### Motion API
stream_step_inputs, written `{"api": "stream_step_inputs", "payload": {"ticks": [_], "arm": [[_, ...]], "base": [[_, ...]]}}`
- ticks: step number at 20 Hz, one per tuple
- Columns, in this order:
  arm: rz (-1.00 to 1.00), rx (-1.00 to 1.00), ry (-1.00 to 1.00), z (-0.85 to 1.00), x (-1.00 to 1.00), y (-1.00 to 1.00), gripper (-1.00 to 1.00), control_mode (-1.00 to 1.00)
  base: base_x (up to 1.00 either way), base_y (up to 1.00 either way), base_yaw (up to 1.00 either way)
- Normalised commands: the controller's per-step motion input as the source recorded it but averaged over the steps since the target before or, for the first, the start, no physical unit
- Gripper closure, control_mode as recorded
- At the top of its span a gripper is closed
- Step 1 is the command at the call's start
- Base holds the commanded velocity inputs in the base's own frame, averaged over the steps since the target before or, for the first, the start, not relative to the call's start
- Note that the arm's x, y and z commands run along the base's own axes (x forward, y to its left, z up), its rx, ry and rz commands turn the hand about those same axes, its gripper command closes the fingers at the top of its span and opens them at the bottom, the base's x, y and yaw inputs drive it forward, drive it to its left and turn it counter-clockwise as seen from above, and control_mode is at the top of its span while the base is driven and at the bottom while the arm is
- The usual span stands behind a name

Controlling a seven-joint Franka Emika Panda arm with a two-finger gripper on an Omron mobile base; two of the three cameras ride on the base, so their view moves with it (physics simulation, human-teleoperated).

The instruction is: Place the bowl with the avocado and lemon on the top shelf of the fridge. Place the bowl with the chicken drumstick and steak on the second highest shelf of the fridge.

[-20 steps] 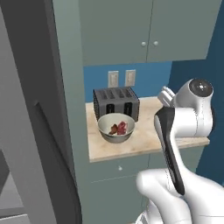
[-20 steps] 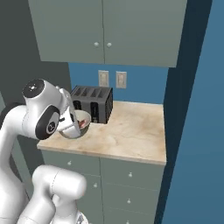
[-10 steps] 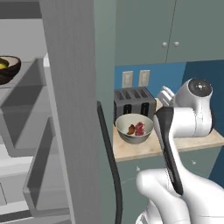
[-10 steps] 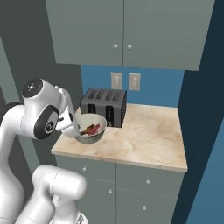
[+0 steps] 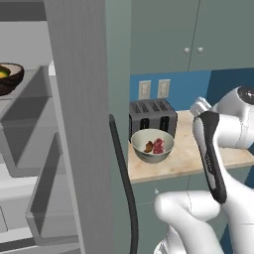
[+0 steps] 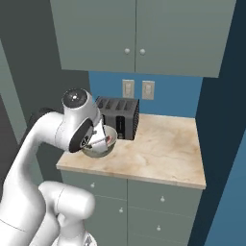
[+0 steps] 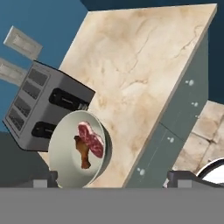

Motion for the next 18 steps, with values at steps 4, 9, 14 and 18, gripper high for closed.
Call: {"api": "stream_step_inputs", "payload": {"ticks": [4,9,14,18], "arm": [[0.22,0.17,0.34,-0.44,0.35,-0.19,-1.0,-1.0],[0.16,0.09,0.32,-0.6,0.57,0.0,-1.0,-1.0],[0.09,0.01,0.09,-0.41,0.4,0.03,-1.0,-1.0],[0.07,0.0,0.0,-0.53,0.26,0.23,-1.0,-1.0]], "base": [[0.0,0.0,0.0],[0.0,0.0,0.0],[0.0,0.0,0.0],[0.0,0.0,0.0]]}}
